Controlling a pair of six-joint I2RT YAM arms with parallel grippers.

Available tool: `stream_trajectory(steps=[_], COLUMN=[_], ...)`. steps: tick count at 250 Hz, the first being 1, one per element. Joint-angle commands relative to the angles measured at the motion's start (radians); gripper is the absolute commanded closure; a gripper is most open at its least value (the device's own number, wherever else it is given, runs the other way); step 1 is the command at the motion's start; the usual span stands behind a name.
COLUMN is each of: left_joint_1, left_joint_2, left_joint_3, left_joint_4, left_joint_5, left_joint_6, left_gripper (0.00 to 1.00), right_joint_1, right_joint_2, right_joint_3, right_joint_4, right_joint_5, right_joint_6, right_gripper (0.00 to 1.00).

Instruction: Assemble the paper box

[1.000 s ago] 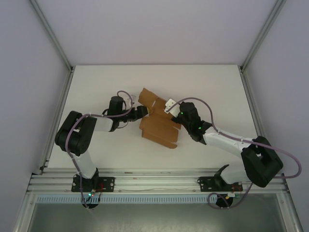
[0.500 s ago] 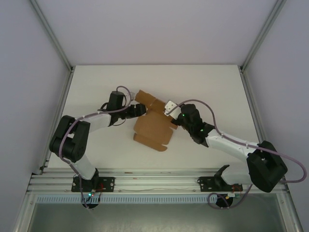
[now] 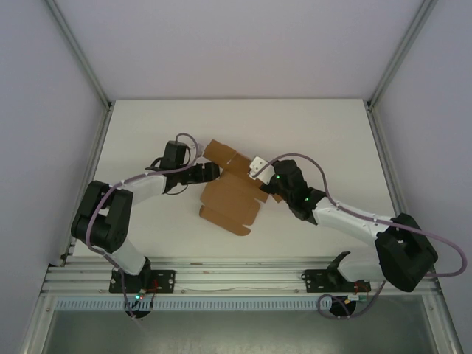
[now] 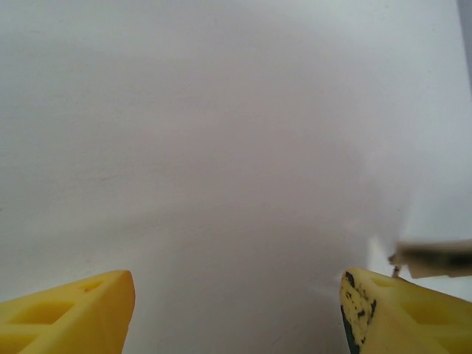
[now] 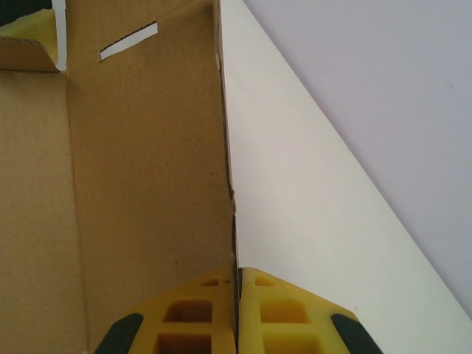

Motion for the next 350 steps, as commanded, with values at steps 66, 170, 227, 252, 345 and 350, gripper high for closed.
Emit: stream_trajectory(steps=[66,170,227,252,345,350], left_joint_1=[0.02,0.011,-0.022,-0.035,-0.044,-0.043], left_joint_2=[-0.09,-0.02,0.036,0.063,0.065,0.06], left_joint_3=[0.021,-0.014,-0.052,-0.062,-0.072,-0.074], left_joint_4=[-0.13,0.165,0.266,0.327,0.378,0.371], left_joint_5=[-0.163,0.183,0.203,0.219,0.216,0.212], left_joint_6=[0.073,-0.034,-0.066,-0.101,-0.125,-0.124], left_gripper=[0.21,0.31,0.45,0.51,0.87,0.88], right_joint_1=[0.006,0.01,0.009,0.011,0.014,0.015], right_joint_2=[0.001,0.016,0.026,0.026,0.024,0.026], right_joint_3=[0.019,0.034,0.033,0.034,0.036,0.035], right_joint_4=[0.017,0.018,0.07,0.087,0.079,0.079], right_joint_5=[-0.01,-0.016,-0.034,-0.055,-0.05,-0.045], right_joint_6=[0.006,0.02,0.053,0.074,0.083,0.081], right_gripper=[1.0,1.0,1.0,1.0,1.0,1.0])
